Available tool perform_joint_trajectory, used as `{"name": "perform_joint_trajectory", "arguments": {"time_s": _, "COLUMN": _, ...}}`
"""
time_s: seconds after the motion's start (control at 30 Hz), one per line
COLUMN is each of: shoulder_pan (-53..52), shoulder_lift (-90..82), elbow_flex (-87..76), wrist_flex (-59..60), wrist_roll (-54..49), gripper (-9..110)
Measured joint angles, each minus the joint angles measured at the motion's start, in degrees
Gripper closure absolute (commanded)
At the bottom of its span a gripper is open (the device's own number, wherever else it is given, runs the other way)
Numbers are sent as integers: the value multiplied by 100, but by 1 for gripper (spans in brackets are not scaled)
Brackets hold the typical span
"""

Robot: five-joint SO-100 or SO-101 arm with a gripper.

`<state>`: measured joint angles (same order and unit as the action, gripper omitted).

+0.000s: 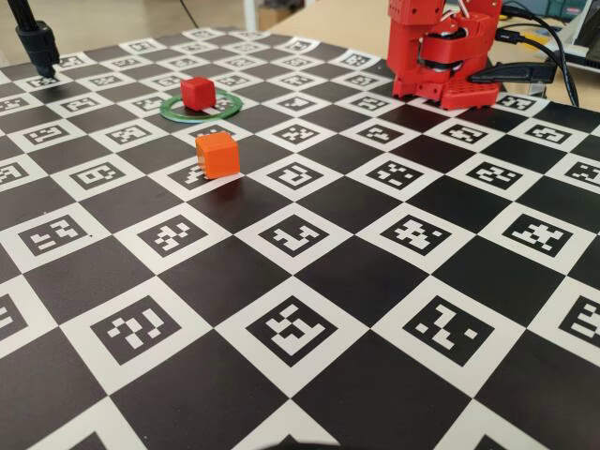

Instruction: Grab the red cube then put it in the green circle then put the blue cube on top and finally the orange cube on top

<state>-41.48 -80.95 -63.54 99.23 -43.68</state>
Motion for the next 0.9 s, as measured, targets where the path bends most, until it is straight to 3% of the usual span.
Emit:
{"name": "perform_joint_trajectory", "arguments": {"time_s": 0.47, "shoulder_pan": -105, "shoulder_lift": 747, "elbow_flex": 501, "wrist_flex": 26, "wrist_roll": -9, "gripper": 101}}
{"name": "perform_joint_trajectory", "arguments": {"time_s": 0.9, "shoulder_pan": -158, "shoulder_lift": 747, "elbow_flex": -211, "wrist_flex": -686, "wrist_roll": 343, "gripper": 101}}
